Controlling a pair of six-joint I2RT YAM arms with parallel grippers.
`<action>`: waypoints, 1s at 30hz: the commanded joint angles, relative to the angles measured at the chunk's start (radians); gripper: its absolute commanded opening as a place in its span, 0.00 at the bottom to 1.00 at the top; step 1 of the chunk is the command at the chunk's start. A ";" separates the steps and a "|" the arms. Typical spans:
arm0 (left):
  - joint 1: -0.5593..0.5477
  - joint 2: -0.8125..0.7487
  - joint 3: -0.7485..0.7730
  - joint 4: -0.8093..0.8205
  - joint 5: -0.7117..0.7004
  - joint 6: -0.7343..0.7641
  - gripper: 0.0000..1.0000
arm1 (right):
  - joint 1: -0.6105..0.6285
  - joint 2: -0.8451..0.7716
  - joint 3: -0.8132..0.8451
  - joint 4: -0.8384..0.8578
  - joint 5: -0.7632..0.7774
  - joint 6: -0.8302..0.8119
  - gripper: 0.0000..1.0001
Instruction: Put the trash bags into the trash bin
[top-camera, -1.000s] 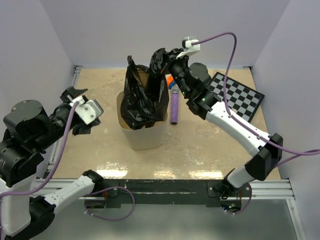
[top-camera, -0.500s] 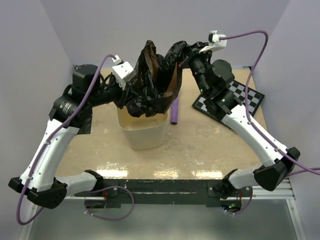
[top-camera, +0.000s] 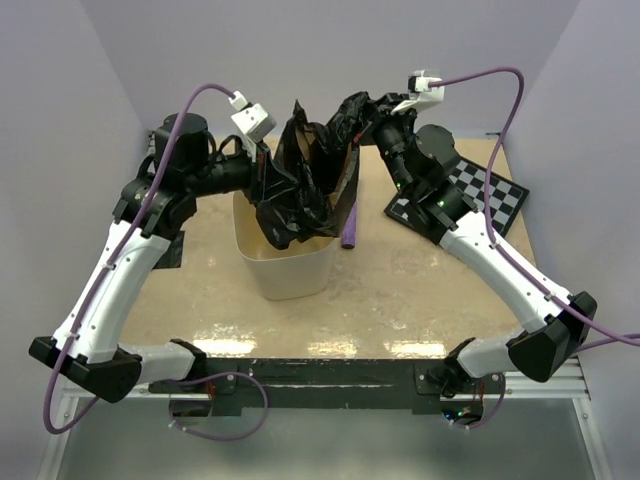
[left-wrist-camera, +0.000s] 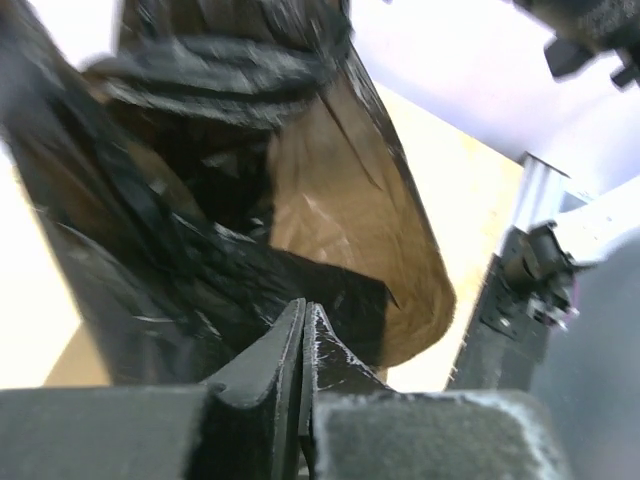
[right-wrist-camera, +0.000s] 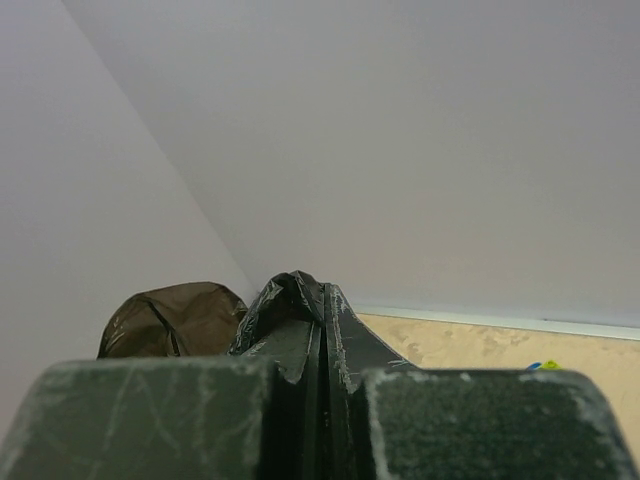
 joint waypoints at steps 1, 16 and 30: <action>0.008 -0.008 -0.045 -0.017 0.159 -0.046 0.03 | -0.002 -0.023 0.013 0.033 -0.009 0.017 0.00; 0.008 0.006 -0.183 0.027 0.195 -0.208 0.28 | -0.006 0.002 0.032 0.034 -0.014 0.029 0.00; 0.060 0.132 -0.136 0.089 0.213 -0.271 0.00 | -0.006 -0.004 0.019 0.041 0.004 0.010 0.00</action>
